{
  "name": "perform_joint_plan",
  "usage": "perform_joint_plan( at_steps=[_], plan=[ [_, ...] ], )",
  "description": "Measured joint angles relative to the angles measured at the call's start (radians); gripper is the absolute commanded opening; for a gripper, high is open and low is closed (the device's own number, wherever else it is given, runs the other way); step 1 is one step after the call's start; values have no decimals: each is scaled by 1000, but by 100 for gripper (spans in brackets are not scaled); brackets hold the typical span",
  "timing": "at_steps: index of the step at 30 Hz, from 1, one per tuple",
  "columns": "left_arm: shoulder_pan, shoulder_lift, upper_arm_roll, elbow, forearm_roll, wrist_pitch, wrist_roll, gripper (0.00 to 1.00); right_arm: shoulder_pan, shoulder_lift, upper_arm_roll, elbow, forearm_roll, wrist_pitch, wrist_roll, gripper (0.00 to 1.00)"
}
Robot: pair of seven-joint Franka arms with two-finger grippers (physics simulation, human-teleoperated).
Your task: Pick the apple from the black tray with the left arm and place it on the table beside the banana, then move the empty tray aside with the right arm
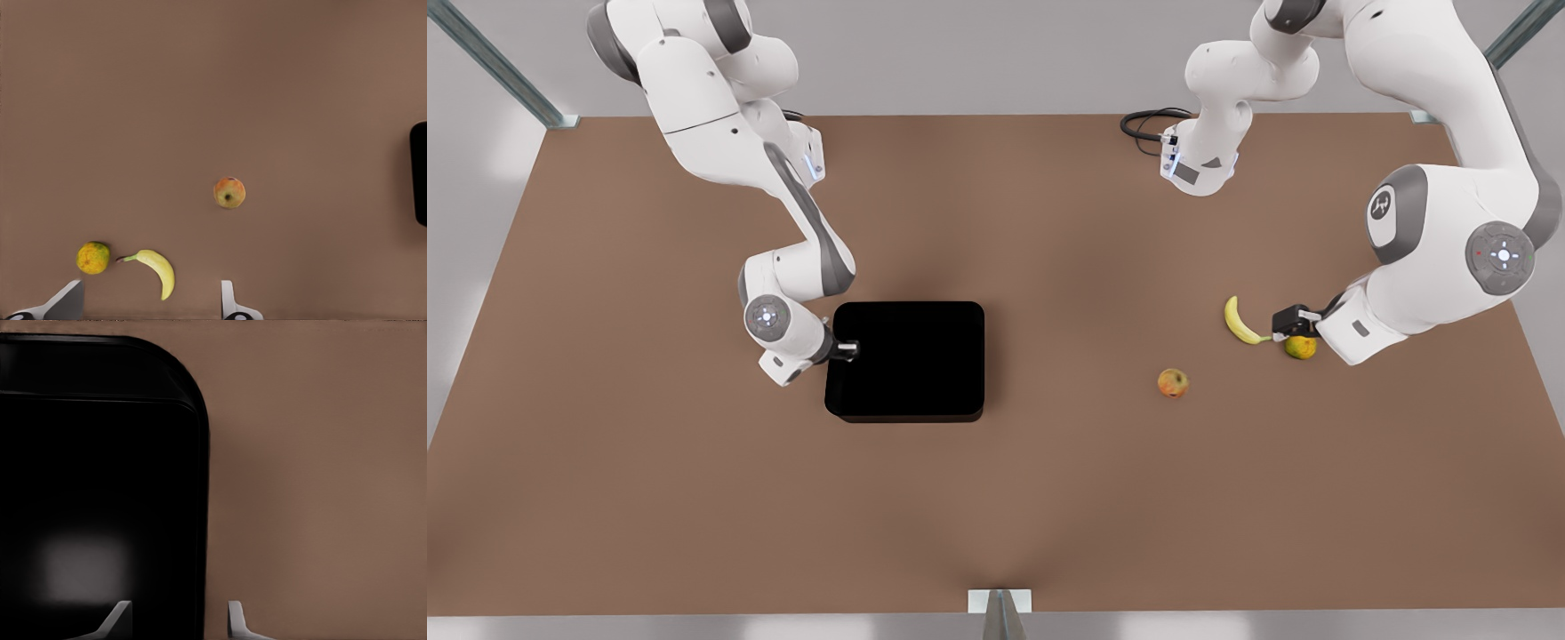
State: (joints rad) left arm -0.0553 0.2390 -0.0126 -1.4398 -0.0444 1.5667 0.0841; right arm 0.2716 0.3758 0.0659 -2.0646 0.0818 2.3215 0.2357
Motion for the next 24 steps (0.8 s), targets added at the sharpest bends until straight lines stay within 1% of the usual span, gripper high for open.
perform_joint_plan(
  at_steps=[3, 8, 11, 13, 24],
  plan=[
    [4, 1, 11, -4, 5, -10, -29, 100, 0, -1, 0, 2, 0, 4, -7, 37],
    [53, 20, 18, -1, -5, -12, -66, 100, 0, -2, 0, 2, -1, 8, -19, 36],
    [49, 27, 17, 1, -6, 7, -74, 100, 0, -1, 0, 3, -1, 8, -25, 36],
    [51, 28, 18, 2, -4, 15, -75, 100, 0, -1, 0, 3, -1, 9, -29, 32],
    [48, 28, 14, 1, 36, 31, -80, 100, 0, 21, 0, 4, -1, 14, -46, 32]
  ],
)
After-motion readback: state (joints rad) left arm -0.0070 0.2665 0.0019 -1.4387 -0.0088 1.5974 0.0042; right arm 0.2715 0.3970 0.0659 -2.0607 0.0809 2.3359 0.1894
